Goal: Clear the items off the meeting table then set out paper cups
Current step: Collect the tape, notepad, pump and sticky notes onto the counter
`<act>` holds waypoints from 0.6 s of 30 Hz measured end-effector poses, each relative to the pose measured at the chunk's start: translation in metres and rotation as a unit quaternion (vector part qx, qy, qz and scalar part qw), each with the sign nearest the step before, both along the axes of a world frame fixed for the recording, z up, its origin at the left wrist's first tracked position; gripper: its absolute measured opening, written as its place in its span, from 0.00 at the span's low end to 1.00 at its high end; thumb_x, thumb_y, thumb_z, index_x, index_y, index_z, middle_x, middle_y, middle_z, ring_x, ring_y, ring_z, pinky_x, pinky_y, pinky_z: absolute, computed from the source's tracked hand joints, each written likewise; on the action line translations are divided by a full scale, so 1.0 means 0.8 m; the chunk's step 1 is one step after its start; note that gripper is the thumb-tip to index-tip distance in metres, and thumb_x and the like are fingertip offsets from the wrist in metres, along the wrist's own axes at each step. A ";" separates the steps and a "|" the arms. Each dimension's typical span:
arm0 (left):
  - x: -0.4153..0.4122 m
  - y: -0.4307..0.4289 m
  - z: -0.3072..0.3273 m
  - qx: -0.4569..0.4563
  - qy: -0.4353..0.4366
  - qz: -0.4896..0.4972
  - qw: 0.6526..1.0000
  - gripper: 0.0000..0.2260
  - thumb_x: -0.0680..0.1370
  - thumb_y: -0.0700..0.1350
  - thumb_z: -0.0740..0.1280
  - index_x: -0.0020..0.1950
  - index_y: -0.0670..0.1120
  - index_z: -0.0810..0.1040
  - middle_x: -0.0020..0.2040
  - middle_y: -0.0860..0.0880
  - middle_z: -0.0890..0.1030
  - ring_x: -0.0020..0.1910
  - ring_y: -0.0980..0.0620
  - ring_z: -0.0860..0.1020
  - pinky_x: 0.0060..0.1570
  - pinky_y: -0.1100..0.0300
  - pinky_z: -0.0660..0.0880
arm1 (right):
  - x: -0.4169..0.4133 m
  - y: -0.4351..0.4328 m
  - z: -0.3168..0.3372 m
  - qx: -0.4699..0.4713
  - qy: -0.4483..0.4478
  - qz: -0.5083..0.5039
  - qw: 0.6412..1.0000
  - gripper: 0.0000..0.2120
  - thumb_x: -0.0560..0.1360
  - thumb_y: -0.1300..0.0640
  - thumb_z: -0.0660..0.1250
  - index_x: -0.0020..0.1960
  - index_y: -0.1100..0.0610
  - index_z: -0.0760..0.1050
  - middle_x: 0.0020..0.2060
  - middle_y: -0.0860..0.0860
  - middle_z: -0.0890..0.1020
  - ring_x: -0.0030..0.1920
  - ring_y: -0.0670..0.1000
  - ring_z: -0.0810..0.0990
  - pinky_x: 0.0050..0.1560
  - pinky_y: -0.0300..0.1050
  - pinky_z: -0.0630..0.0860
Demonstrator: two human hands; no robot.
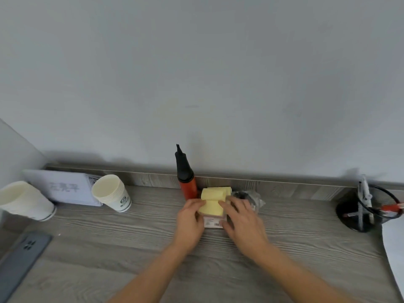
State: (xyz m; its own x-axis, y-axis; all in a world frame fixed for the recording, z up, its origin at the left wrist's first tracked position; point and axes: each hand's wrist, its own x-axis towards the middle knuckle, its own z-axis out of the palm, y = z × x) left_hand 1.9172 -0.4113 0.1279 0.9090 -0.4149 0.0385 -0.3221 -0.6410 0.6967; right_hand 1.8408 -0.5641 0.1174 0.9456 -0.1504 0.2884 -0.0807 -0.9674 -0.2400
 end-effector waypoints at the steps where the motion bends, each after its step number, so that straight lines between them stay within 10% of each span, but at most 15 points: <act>1: 0.001 0.003 0.001 -0.021 0.018 0.007 1.000 0.19 0.74 0.30 0.65 0.64 0.42 0.78 0.61 0.49 0.78 0.59 0.55 0.76 0.64 0.62 0.73 | 0.003 0.000 -0.003 -0.019 0.014 0.003 1.000 0.21 0.67 0.47 0.75 0.59 0.49 0.80 0.56 0.50 0.82 0.54 0.52 0.80 0.36 0.42 0.81; 6: -0.008 0.046 0.001 -0.040 0.051 0.080 0.995 0.13 0.76 0.35 0.67 0.59 0.44 0.80 0.52 0.51 0.80 0.48 0.59 0.78 0.47 0.75 0.71 | 0.016 -0.001 -0.012 -0.014 0.040 -0.003 0.999 0.16 0.70 0.51 0.73 0.57 0.49 0.82 0.56 0.48 0.83 0.51 0.54 0.79 0.33 0.46 0.81; 11: -0.011 0.143 -0.006 -0.075 0.059 0.227 0.969 0.14 0.74 0.34 0.69 0.58 0.43 0.78 0.53 0.46 0.81 0.46 0.50 0.78 0.50 0.54 0.78 | 0.018 0.011 -0.008 -0.025 0.062 -0.044 0.997 0.19 0.71 0.50 0.71 0.62 0.50 0.79 0.60 0.53 0.81 0.56 0.56 0.77 0.41 0.52 0.82; 18: 0.049 0.244 0.007 -0.121 0.048 0.326 0.936 0.29 0.71 0.41 0.75 0.69 0.39 0.68 0.61 0.42 0.75 0.56 0.45 0.75 0.56 0.49 0.74 | -0.046 0.118 -0.015 0.024 0.082 -0.030 0.996 0.19 0.67 0.42 0.70 0.56 0.46 0.80 0.63 0.52 0.78 0.63 0.55 0.75 0.49 0.52 0.82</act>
